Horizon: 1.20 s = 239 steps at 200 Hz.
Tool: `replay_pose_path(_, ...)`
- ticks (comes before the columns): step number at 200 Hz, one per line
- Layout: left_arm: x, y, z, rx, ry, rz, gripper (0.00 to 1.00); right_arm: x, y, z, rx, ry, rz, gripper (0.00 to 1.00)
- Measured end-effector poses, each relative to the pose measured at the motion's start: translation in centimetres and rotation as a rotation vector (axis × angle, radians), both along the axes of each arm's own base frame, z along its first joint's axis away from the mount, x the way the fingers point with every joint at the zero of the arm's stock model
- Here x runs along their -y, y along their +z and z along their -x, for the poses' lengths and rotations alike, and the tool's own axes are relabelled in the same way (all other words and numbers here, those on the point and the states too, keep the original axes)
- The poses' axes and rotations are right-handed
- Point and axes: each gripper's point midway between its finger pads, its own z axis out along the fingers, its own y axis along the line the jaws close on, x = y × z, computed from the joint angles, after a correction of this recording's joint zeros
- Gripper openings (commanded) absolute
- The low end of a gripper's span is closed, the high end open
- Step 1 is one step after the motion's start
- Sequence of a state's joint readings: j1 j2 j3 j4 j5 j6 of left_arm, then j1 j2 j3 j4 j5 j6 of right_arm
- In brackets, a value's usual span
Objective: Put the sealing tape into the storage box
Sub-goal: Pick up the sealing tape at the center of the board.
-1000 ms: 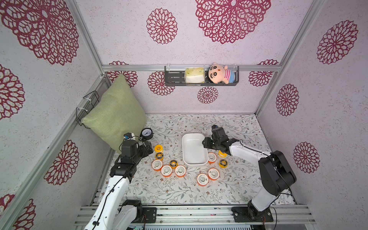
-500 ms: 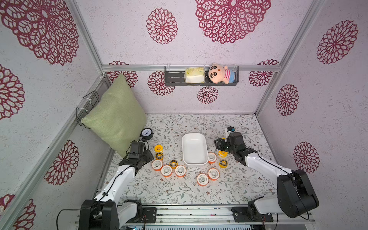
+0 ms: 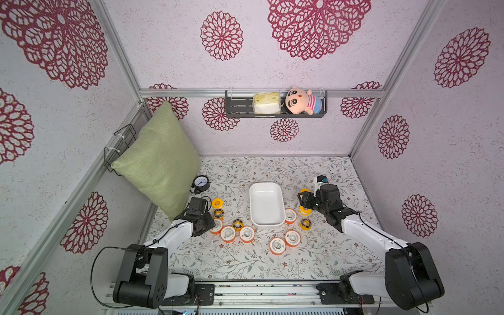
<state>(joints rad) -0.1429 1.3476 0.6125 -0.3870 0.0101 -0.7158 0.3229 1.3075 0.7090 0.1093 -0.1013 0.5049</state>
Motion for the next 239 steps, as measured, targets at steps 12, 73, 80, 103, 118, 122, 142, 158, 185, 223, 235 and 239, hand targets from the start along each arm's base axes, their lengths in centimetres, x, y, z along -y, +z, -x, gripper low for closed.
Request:
replay_pose_path(12, 0.2, 0.0, 0.0, 0.001, -0.006, 0.001, 0.44, 0.0, -0.1, 0.0, -0.004, 0.003, -0.001, 0.55)
replay_pose_path(73, 1.3, 0.4, 0.1, -0.005, -0.051, 0.001, 0.42, 0.0, -1.3, -0.2, -0.034, 0.003, 0.006, 0.55)
replay_pose_path(80, 1.4, 0.5, 0.1, -0.005, -0.056, 0.000, 0.42, 0.0, -1.4, -0.2, -0.036, 0.003, 0.007, 0.55)
replay_pose_path(103, 1.5, 0.3, 0.5, -0.022, -0.065, -0.005, 0.42, 0.0, -1.8, -0.2, -0.044, 0.003, 0.009, 0.55)
replay_pose_path(118, 1.5, 0.3, 0.7, -0.028, -0.066, -0.007, 0.41, -0.1, -2.0, -0.2, -0.052, 0.005, 0.011, 0.55)
replay_pose_path(122, 1.5, 0.3, 0.8, -0.029, -0.066, -0.006, 0.41, -0.1, -2.1, -0.2, -0.053, 0.005, 0.010, 0.55)
replay_pose_path(142, 1.5, 0.3, 1.0, -0.031, -0.068, -0.008, 0.39, -0.2, -2.4, -0.1, -0.064, 0.009, 0.011, 0.55)
replay_pose_path(158, 1.4, 0.0, 1.2, -0.038, -0.072, -0.010, 0.38, -0.3, -2.7, -0.1, -0.072, 0.018, 0.007, 0.55)
replay_pose_path(185, 1.6, -0.5, 1.3, -0.054, -0.086, -0.006, 0.38, -0.4, -2.8, 0.0, -0.077, 0.023, 0.003, 0.56)
replay_pose_path(223, 1.9, -1.5, 1.3, -0.083, -0.100, 0.001, 0.37, -0.5, -2.8, 0.0, -0.077, 0.023, 0.003, 0.56)
replay_pose_path(235, 2.0, -1.5, 1.1, -0.085, -0.103, 0.000, 0.32, -0.5, -2.8, 0.0, -0.076, 0.024, 0.003, 0.56)
replay_pose_path(239, 2.1, -1.5, 1.1, -0.086, -0.104, -0.002, 0.29, -0.5, -2.8, 0.0, -0.076, 0.024, 0.003, 0.56)
